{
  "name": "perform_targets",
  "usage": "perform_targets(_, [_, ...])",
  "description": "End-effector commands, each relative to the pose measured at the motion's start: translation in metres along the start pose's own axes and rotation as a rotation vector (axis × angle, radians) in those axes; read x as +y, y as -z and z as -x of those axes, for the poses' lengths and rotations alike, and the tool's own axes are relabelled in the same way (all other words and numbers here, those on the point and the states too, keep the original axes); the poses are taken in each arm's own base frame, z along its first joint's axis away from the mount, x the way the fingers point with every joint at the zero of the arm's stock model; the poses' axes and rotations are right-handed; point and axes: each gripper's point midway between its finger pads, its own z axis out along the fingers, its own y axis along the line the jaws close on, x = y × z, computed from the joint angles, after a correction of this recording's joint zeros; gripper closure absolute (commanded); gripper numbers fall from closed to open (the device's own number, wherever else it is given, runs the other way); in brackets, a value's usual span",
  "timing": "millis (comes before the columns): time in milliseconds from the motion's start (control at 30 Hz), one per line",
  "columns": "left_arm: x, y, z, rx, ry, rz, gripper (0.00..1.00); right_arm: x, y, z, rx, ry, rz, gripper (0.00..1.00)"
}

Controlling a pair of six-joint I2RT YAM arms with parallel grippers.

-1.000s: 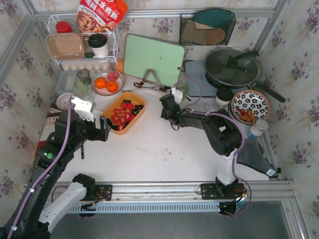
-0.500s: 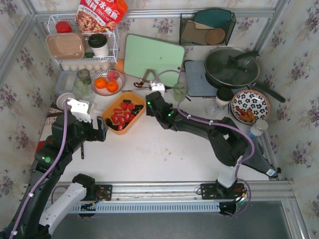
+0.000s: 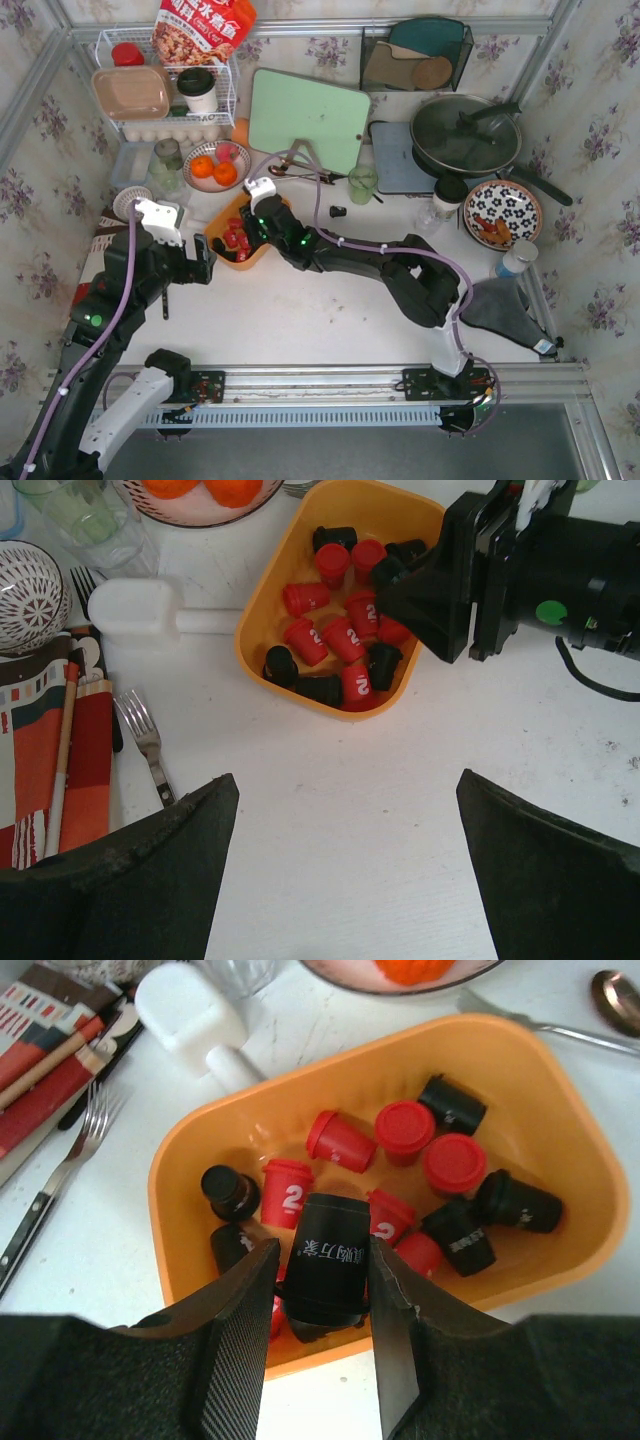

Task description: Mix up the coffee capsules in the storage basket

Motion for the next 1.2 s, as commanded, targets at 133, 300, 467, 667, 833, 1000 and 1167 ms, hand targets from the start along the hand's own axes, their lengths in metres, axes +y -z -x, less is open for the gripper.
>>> perform_targets(133, [0.0, -0.003, 0.008, -0.029, 0.0, 0.001, 0.07, 0.018, 0.0, -0.008, 0.028, 0.001, 0.097, 0.43])
perform_targets(300, [0.001, -0.004, 0.007, -0.027, 0.002, 0.003, 0.07, 0.008, 0.007, -0.003, 0.012, 0.03, 0.058, 0.33])
perform_targets(467, [0.0, -0.004, 0.008, -0.026, 0.006, 0.0, 0.07, -0.019, 0.011, 0.005, -0.021, 0.067, -0.07, 0.35])
perform_targets(667, [0.0, -0.005, 0.007, -0.022, 0.009, -0.006, 0.07, -0.078, 0.017, 0.011, -0.042, 0.014, -0.28, 0.38])
perform_targets(833, [-0.001, -0.005, 0.007, -0.022, 0.01, -0.01, 0.07, -0.126, 0.02, 0.002, -0.021, -0.066, -0.374, 0.35])
perform_targets(1000, [-0.002, -0.006, 0.007, -0.021, 0.01, -0.015, 0.07, -0.169, 0.019, -0.013, 0.022, -0.114, -0.415, 0.29])
perform_targets(1167, [-0.002, -0.007, 0.007, -0.015, 0.011, -0.018, 0.08, -0.195, 0.018, -0.028, 0.065, -0.115, -0.452, 0.27])
